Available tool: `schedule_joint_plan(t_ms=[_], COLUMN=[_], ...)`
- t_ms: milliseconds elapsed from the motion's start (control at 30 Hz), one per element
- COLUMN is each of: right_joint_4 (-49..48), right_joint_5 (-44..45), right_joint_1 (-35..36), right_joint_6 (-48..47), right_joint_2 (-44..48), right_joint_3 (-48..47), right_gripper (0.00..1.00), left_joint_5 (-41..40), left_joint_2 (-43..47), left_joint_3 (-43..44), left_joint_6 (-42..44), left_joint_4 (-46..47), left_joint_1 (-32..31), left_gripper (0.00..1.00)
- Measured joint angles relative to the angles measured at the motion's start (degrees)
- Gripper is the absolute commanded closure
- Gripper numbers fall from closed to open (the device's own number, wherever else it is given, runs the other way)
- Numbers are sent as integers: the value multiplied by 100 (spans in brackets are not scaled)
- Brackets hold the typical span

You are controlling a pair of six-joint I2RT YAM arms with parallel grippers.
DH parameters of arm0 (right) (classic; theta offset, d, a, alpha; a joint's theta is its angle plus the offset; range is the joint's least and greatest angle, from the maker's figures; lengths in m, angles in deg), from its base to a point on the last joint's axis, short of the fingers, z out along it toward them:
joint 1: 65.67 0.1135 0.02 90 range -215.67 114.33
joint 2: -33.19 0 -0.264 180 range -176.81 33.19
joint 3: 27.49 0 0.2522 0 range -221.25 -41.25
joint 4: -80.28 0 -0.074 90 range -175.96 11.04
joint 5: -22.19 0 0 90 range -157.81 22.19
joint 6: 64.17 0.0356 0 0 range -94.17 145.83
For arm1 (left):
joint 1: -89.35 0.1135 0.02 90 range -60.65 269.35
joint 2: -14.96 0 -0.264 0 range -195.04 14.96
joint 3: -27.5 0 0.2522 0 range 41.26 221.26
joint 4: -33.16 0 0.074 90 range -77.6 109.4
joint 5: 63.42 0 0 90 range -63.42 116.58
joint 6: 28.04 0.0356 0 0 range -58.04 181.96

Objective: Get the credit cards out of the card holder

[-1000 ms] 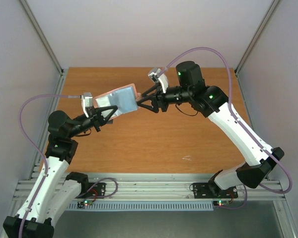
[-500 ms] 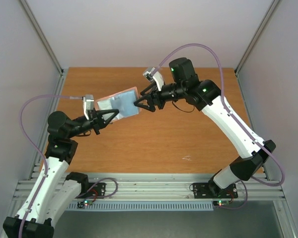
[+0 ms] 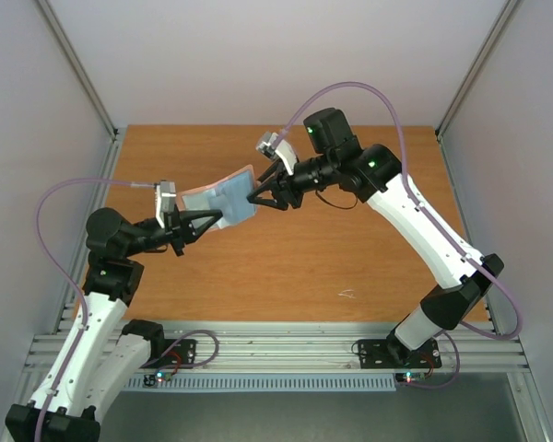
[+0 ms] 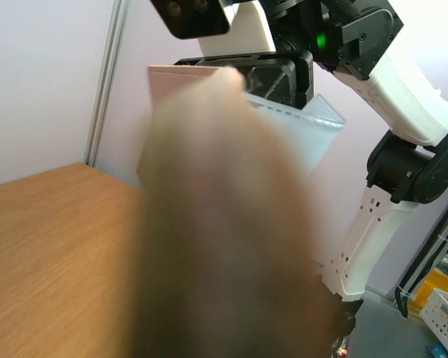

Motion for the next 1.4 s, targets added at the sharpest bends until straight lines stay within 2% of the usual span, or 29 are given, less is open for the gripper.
schedule_joint_plan(t_ms=[167,267,333,433,533,700,833,900,1033,1233,1400], right_joint_4=[-197,-382,-472,-557,-634,-667,-684,-691,-715,-868,-990], right_joint_5=[-140,-153,-136,-120,-120,-57,52,74,103,138,24], right_joint_1=[149,249,302,372,463,549,584,610,619,608,608], right_joint_6=[17,31,44,81,122,155,149,155,203,520,636], right_joint_2=[-9,-17,-17,-17,-17,-17,-17,-17,-17,-17,31], right_joint_3=[2,2,0,0,0,0,2,2,2,2,37], right_gripper=[58,62,61,43,30,25,16,20,36,34,43], left_joint_5=[136,210,258,299,302,295,256,251,286,-31,-673], left_joint_2=[42,118,151,162,162,164,164,164,164,175,177], left_joint_3=[0,0,0,0,0,0,0,0,0,-2,-42], left_joint_6=[15,17,15,15,15,13,13,13,15,-48,-299], left_joint_4=[111,168,219,267,271,273,271,269,269,289,337], left_joint_1=[0,0,0,-7,-7,-7,-4,-4,-4,-4,103], left_gripper=[100,100,100,100,100,100,100,100,100,100,100])
